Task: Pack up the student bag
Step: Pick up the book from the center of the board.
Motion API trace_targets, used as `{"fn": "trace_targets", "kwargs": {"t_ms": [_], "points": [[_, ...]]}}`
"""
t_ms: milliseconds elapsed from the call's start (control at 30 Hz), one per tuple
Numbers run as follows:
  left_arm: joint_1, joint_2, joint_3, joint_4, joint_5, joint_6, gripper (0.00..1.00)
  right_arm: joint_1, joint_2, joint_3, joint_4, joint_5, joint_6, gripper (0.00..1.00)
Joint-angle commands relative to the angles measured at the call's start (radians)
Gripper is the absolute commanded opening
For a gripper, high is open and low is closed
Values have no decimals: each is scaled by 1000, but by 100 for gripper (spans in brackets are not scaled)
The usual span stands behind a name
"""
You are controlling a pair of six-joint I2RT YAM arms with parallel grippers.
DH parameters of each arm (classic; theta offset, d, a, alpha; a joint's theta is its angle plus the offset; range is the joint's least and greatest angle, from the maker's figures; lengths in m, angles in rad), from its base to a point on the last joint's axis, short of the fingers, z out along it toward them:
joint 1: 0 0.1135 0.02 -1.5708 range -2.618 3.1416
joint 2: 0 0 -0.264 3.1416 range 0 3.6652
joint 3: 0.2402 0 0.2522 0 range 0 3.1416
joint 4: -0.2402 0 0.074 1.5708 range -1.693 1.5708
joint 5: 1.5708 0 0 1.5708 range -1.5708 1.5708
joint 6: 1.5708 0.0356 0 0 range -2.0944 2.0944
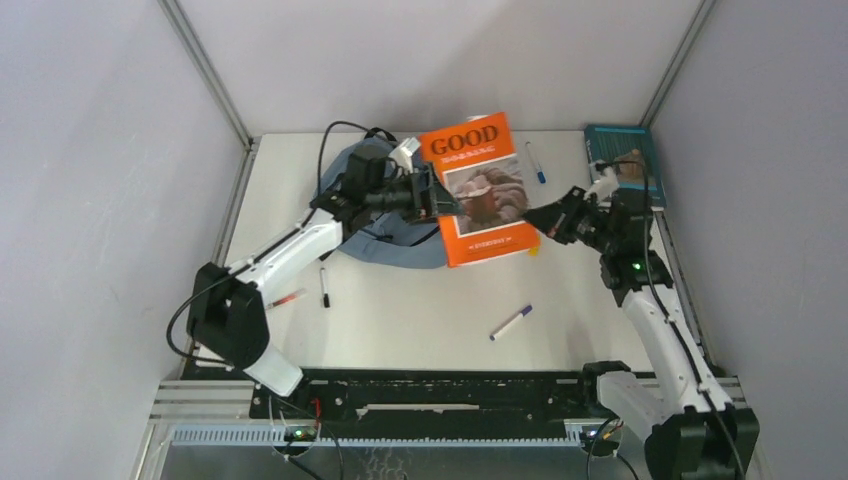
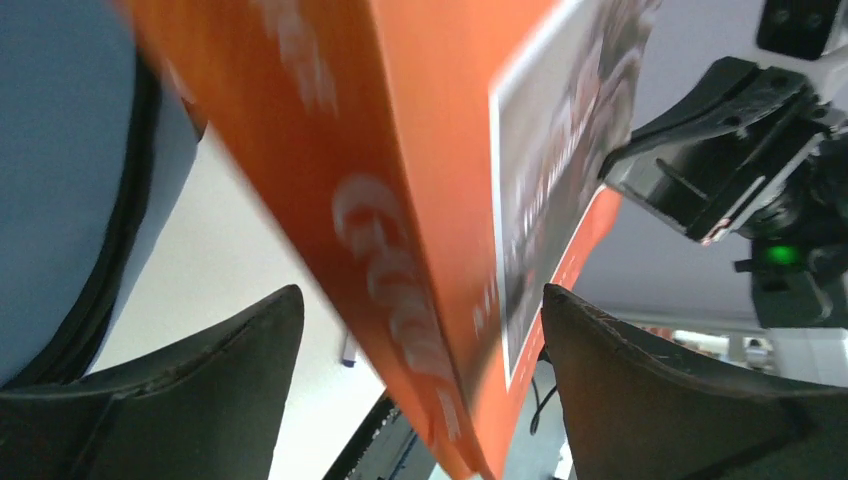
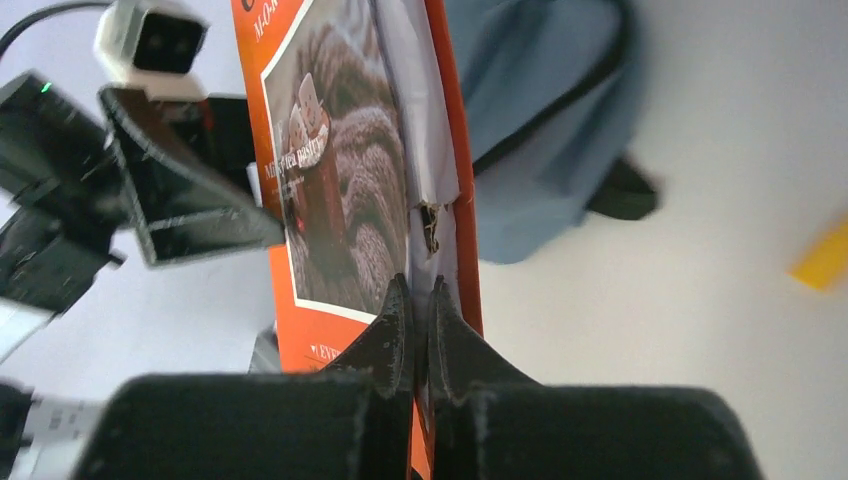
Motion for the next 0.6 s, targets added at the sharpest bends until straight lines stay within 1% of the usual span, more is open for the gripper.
{"fn": "trace_targets", "kwargs": {"t_ms": [0, 100, 167, 267, 300, 333, 367, 400, 433, 467, 500, 533, 567], "points": [[68, -133, -164, 302, 77, -164, 93, 78, 101, 34, 275, -183, 48, 0], [97, -164, -217, 352, 100, -196, 92, 101, 189, 46, 394, -271, 98, 0], [109, -182, -241, 376, 103, -218, 89, 111, 236, 65, 399, -303, 94, 0], [122, -211, -266, 428, 98, -249, 79, 115, 305, 98, 344, -319, 74, 0], [122, -218, -265, 428, 90, -246, 74, 117, 321, 103, 339, -324, 72, 0], [122, -224, -263, 422, 79, -242, 66, 117, 330, 104, 338, -323, 72, 0], [122, -227, -259, 411, 66, -240, 54, 117, 339, 105, 338, -322, 74, 0], [122, -228, -256, 399, 52, -237, 41, 116, 342, 108, 335, -320, 77, 6], [122, -228, -253, 391, 37, -237, 28, 115, 342, 112, 317, -298, 78, 30], [122, -226, -251, 390, 29, -237, 19, 112, 333, 113, 298, -268, 75, 58], [122, -225, -248, 390, 23, -235, 13, 109, 322, 113, 278, -233, 66, 76], [122, -226, -243, 387, 15, -232, 11, 105, 303, 110, 253, -195, 61, 88], [122, -230, -238, 381, 8, -225, 11, 97, 282, 98, 243, -160, 64, 97]]}}
